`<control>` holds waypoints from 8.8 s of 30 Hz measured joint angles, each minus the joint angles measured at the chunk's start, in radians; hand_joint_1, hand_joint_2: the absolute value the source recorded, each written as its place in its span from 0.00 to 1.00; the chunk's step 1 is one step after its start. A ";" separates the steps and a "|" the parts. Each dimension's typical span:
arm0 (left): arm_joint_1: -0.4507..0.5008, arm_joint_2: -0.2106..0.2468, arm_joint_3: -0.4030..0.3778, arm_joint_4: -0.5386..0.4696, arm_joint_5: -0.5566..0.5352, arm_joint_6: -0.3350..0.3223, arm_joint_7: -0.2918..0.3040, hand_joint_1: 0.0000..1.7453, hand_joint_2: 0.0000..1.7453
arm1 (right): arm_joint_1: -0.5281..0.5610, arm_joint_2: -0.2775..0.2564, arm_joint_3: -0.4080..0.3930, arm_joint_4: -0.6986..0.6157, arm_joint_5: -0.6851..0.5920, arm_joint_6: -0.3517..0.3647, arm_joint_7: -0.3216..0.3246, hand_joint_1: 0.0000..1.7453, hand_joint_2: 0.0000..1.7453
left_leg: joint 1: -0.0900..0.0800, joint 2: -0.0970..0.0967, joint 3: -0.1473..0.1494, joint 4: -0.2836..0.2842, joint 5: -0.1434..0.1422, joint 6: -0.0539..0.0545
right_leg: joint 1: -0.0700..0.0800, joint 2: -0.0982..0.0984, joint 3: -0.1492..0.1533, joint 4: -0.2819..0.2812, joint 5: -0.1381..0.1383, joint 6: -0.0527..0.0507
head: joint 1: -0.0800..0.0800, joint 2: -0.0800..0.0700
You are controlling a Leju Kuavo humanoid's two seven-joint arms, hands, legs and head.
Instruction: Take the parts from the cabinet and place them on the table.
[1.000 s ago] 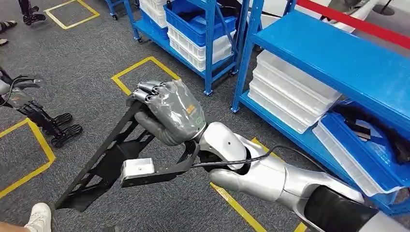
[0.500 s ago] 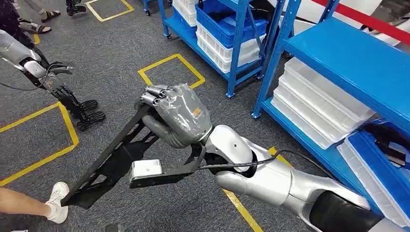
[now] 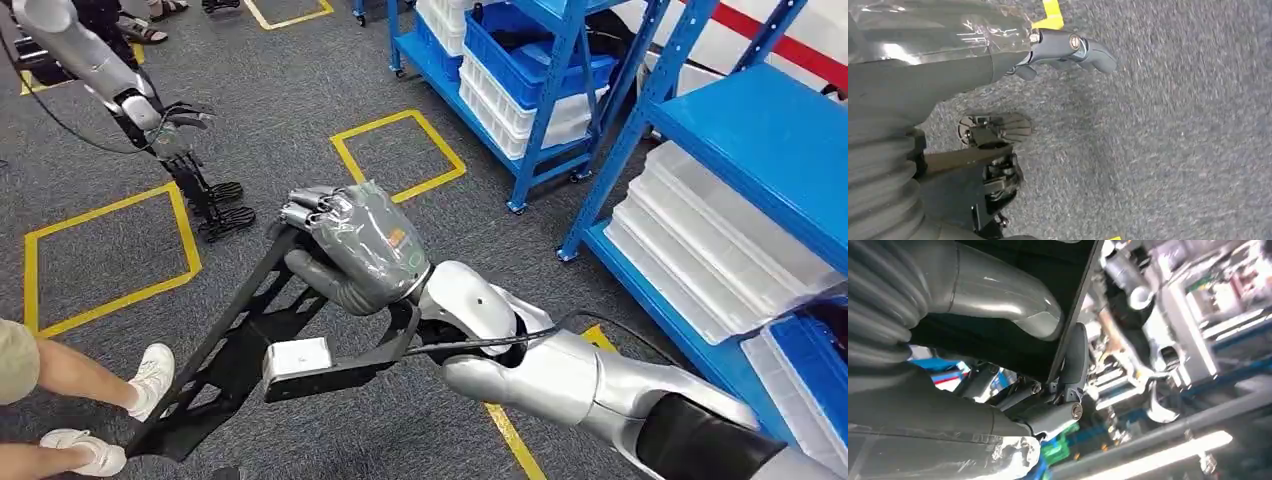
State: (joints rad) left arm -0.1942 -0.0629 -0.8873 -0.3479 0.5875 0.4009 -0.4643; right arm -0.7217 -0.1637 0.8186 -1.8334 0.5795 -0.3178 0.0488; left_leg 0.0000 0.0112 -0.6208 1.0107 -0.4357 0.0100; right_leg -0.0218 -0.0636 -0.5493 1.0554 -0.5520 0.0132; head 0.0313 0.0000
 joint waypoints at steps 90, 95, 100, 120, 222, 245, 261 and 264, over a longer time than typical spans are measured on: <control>0.009 0.001 0.001 0.001 -0.019 -0.003 -0.004 0.00 1.00 | -0.011 -0.004 -0.011 -0.014 -0.069 -0.019 -0.034 1.00 1.00 | -0.017 0.007 -0.012 0.023 -0.010 -0.005 | 0.009 -0.036 -0.011 -0.014 0.035 -0.010 | 0.001 0.000; 0.004 0.002 0.002 0.001 -0.022 -0.003 0.002 0.00 1.00 | -0.010 -0.005 -0.018 -0.018 -0.069 -0.022 -0.030 1.00 1.00 | -0.005 -0.026 0.009 -0.002 -0.001 0.017 | 0.007 0.056 -0.118 0.214 -0.079 -0.006 | 0.012 0.000; 0.004 0.001 0.002 0.001 -0.023 -0.003 0.010 0.00 1.00 | 0.000 -0.006 -0.021 -0.019 -0.069 -0.021 -0.028 1.00 1.00 | -0.002 -0.081 0.012 0.013 -0.013 0.013 | 0.004 0.067 -0.116 0.125 0.040 -0.005 | 0.014 0.000; 0.005 0.003 0.002 0.001 -0.024 0.003 0.008 0.00 1.00 | -0.005 -0.005 -0.025 -0.022 -0.075 -0.015 -0.023 1.00 1.00 | -0.022 0.039 -0.009 0.034 -0.020 -0.003 | 0.016 -0.031 -0.034 -0.002 0.045 -0.020 | 0.000 0.000; 0.007 0.018 0.002 0.000 -0.015 -0.067 -0.029 0.00 1.00 | -0.027 0.008 0.003 -0.005 -0.084 -0.026 -0.032 1.00 1.00 | 0.012 -0.020 0.002 0.016 -0.013 0.006 | 0.001 0.059 -0.147 0.223 -0.034 0.009 | 0.032 0.000; 0.010 0.019 0.002 0.000 -0.013 -0.078 -0.037 0.00 1.00 | -0.031 0.009 0.004 -0.003 -0.069 -0.035 -0.013 1.00 1.00 | 0.007 -0.036 0.021 0.007 -0.029 -0.008 | 0.007 0.069 -0.040 -0.036 0.072 -0.005 | 0.027 0.000; 0.012 0.021 0.000 -0.001 -0.013 -0.083 -0.039 0.00 1.00 | -0.029 0.005 0.005 0.003 -0.068 -0.043 -0.006 1.00 1.00 | 0.053 -0.041 0.081 -0.011 -0.069 -0.072 | -0.015 0.084 -0.070 -0.004 0.073 0.012 | 0.030 0.000; 0.008 0.021 0.000 -0.001 -0.014 -0.083 -0.040 0.00 1.00 | -0.033 0.006 0.005 0.003 -0.067 -0.045 -0.006 1.00 1.00 | 0.050 -0.019 0.041 0.090 -0.116 -0.073 | -0.016 0.077 -0.059 -0.007 0.068 -0.007 | 0.018 0.000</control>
State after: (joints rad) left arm -0.1863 -0.0423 -0.8873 -0.3491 0.5737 0.3181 -0.5039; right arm -0.7549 -0.1575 0.8240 -1.8299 0.5123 -0.3624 0.0427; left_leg 0.0504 -0.0079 -0.5798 1.1009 -0.5520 -0.0626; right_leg -0.0381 0.0137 -0.6085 1.0486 -0.4837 0.0061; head 0.0496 0.0000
